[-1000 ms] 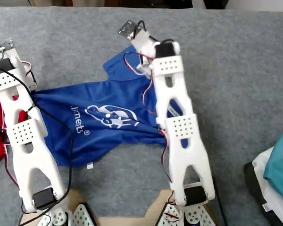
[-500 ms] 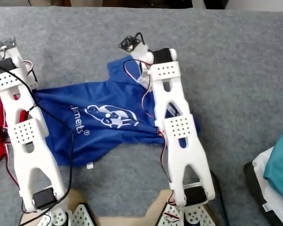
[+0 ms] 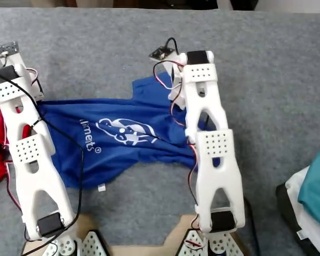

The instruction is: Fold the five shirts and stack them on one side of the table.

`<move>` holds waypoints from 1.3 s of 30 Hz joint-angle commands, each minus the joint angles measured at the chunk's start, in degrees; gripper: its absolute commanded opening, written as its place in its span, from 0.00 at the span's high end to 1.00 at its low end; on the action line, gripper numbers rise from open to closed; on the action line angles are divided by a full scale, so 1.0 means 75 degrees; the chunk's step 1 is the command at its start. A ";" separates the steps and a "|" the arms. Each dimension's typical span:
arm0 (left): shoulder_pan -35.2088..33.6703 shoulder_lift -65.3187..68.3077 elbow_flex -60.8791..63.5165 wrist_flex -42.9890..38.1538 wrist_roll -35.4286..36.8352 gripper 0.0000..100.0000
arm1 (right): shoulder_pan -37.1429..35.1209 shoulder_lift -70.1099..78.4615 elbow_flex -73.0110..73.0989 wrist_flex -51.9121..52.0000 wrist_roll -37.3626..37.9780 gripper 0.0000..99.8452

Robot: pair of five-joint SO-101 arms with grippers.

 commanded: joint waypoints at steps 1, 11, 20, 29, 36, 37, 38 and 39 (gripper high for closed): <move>0.0117 -0.0041 -0.0258 -0.0152 -0.0012 0.98 | 0.0510 -0.1155 0.1237 -0.0129 -0.0082 0.97; 0.0117 -0.0029 -0.0258 -0.0152 -0.0012 0.98 | 0.0779 -0.1811 -0.0264 -0.0399 -0.0375 0.61; 0.0117 -0.0029 -0.0258 -0.0152 -0.0012 0.98 | -0.0041 -0.1037 -0.1694 -0.1770 -0.1242 0.74; 0.0117 -0.0029 -0.0258 -0.0152 -0.0012 0.98 | -0.0311 0.0545 -0.1741 -0.3915 -0.1313 0.72; 0.0117 -0.0029 -0.0258 -0.0152 -0.0012 0.98 | -0.0275 0.1354 -0.1752 -0.4642 -0.1524 0.73; 0.0117 -0.0029 -0.0258 -0.0152 -0.0012 0.98 | -0.0275 0.1366 -0.1752 -0.4700 -0.1536 0.73; 0.0117 -0.0029 -0.0258 -0.0152 -0.0012 0.98 | -0.0287 0.1389 -0.1752 -0.4712 -0.1524 0.72; 0.0117 -0.0029 -0.0258 -0.0152 -0.0012 0.98 | -0.0287 0.1401 -0.1741 -0.4712 -0.1524 0.72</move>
